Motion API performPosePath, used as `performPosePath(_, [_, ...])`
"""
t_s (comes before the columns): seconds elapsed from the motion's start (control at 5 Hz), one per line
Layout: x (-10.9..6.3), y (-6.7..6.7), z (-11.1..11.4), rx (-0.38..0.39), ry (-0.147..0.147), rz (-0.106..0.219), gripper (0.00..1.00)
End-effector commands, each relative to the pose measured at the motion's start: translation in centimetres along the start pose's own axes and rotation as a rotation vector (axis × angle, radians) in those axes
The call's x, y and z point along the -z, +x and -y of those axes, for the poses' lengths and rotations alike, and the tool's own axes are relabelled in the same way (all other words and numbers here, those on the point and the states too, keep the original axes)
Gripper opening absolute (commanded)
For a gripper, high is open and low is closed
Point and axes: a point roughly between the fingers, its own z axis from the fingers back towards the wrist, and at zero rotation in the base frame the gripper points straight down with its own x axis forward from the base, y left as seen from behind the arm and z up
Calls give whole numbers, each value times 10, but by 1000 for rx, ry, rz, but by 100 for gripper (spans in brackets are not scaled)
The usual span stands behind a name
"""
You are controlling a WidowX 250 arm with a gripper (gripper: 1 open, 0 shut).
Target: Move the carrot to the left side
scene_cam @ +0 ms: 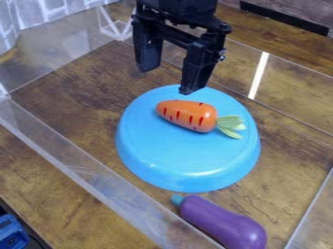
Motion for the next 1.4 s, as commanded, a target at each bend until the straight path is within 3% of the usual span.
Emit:
performPosePath(0.0, [6,3,1,64,3,-8,100])
performPosePath(0.6, [38,27,12,375,45,14,100])
performPosePath(1.2, [65,44,17,458,84,54,100])
